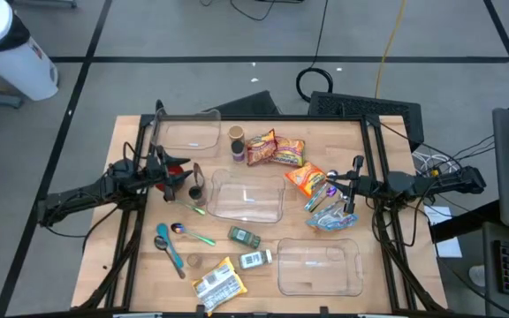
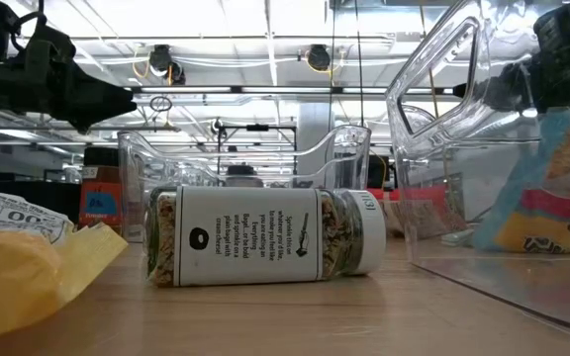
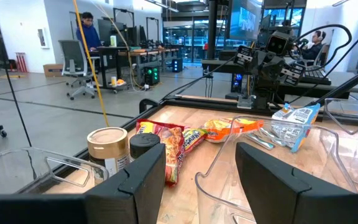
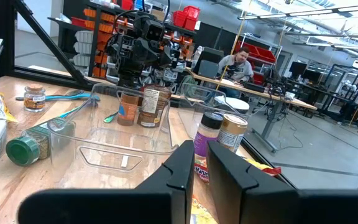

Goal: Pick & Place Food Item

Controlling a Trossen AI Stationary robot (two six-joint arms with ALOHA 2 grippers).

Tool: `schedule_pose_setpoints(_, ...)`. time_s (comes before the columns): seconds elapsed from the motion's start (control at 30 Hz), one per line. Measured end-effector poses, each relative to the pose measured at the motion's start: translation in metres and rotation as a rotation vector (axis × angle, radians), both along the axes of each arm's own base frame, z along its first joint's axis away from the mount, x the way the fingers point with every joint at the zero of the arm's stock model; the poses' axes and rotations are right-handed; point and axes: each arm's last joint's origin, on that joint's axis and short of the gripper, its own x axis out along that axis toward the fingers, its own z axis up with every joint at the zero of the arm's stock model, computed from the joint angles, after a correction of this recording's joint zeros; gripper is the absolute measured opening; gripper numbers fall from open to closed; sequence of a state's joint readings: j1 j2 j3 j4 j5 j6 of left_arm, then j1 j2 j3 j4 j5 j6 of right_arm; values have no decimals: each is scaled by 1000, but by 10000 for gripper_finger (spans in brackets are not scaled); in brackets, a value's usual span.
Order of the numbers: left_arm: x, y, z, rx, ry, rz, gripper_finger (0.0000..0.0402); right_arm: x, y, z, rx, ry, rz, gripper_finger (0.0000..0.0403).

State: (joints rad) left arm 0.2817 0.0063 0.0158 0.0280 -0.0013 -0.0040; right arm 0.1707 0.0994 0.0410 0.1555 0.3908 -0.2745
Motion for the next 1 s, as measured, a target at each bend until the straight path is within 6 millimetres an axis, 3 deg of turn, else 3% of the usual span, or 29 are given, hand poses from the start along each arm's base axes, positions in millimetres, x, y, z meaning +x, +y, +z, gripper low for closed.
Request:
schedule_pose_setpoints(0.53,0,0,0,0,0,0,200,0,0,0,6,-3,1,36)
schedule_pose_setpoints(0.83,0,0,0,0,0,0,200,-1,0,8,445,-184,42,36)
schedule_pose_setpoints(1.0,0,0,0,0,0,1,200,0,0,22,337,-293,56,36)
